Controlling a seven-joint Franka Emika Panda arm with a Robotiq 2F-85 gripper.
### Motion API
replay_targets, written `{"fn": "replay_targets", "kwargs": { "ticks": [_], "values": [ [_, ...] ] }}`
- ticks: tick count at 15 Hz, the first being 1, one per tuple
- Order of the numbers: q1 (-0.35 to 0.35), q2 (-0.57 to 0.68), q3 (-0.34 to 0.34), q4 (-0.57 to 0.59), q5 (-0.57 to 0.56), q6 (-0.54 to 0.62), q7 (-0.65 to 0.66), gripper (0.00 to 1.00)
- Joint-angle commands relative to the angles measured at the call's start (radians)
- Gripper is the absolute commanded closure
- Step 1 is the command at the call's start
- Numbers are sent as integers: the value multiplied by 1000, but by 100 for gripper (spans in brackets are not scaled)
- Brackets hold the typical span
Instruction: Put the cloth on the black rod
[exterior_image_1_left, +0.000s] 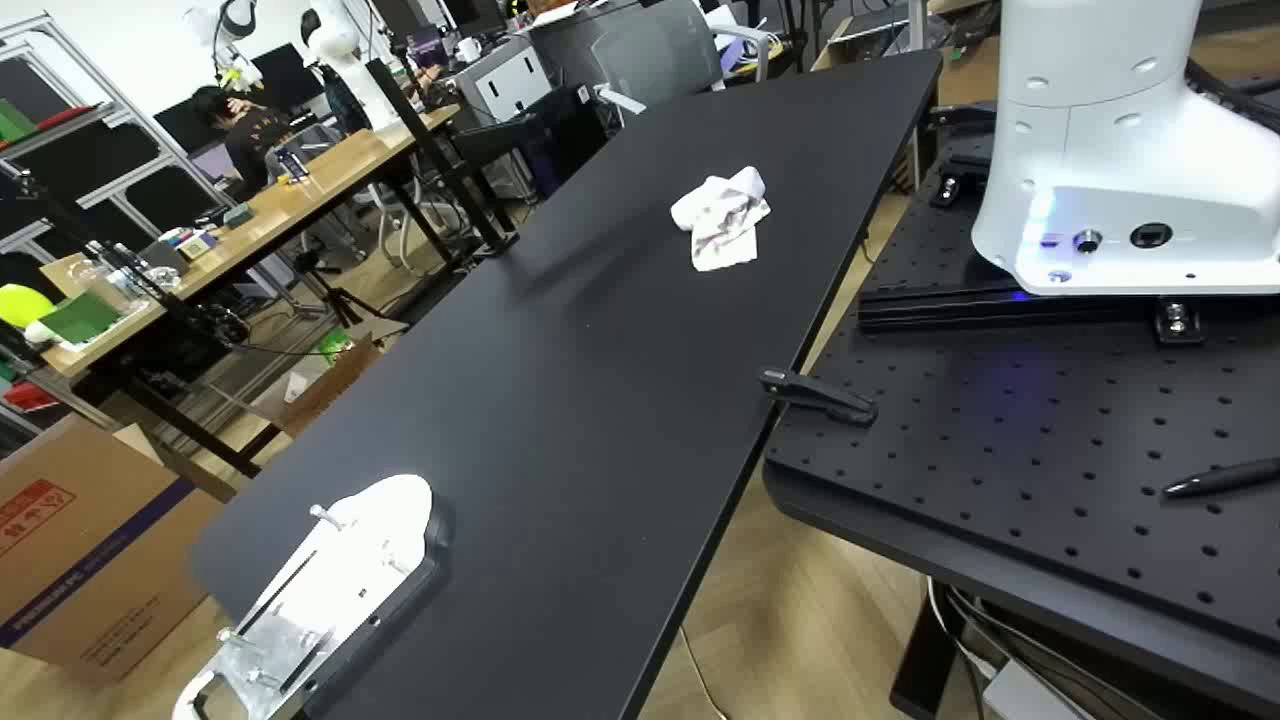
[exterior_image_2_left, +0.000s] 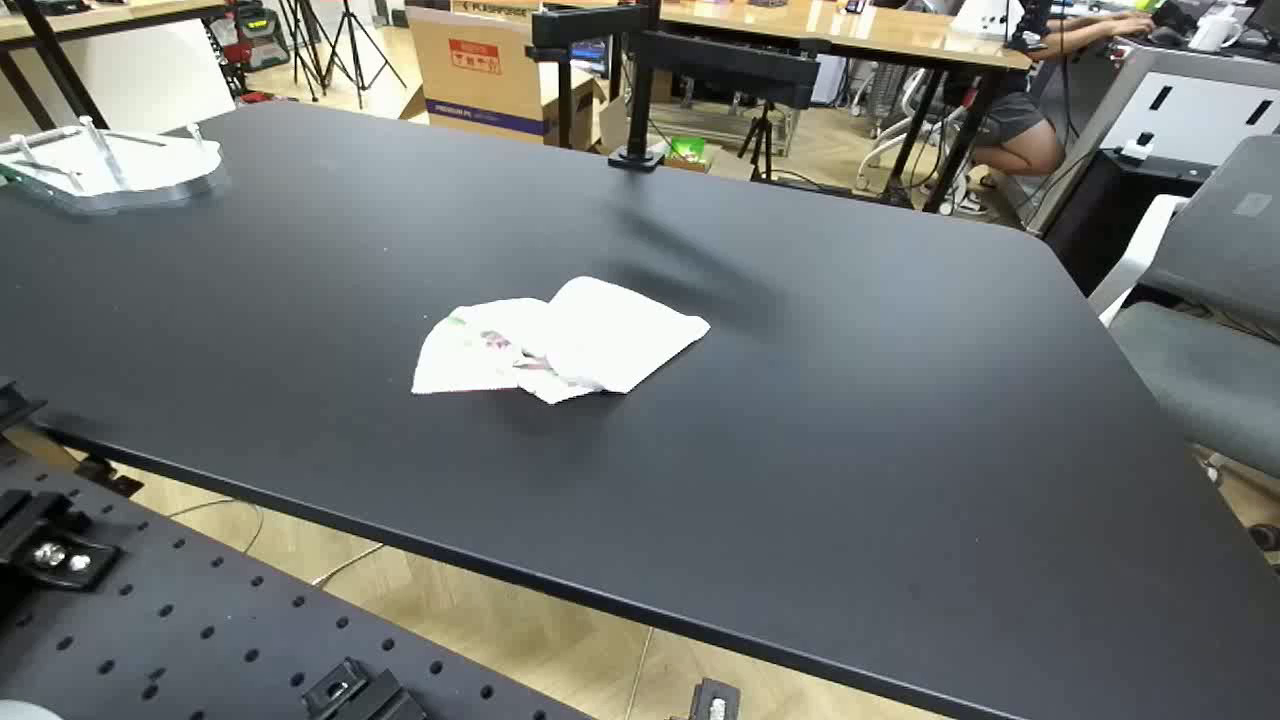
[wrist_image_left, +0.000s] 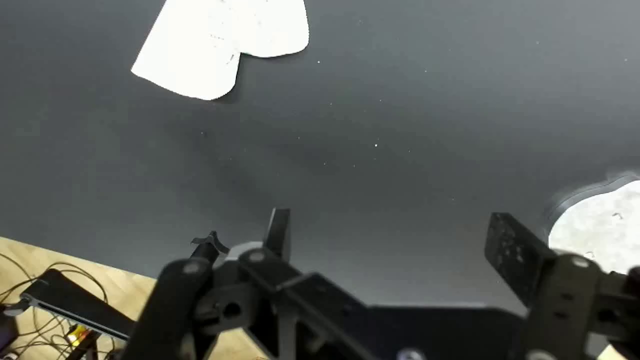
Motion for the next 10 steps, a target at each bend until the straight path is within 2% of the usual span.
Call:
{"fn": "replay_targets", "kwargs": {
  "ticks": [1, 10],
  "values": [
    [22, 4, -19, 2, -12, -3, 10, 0],
    [22, 16, -19, -8, -11, -3, 9, 0]
  ]
}}
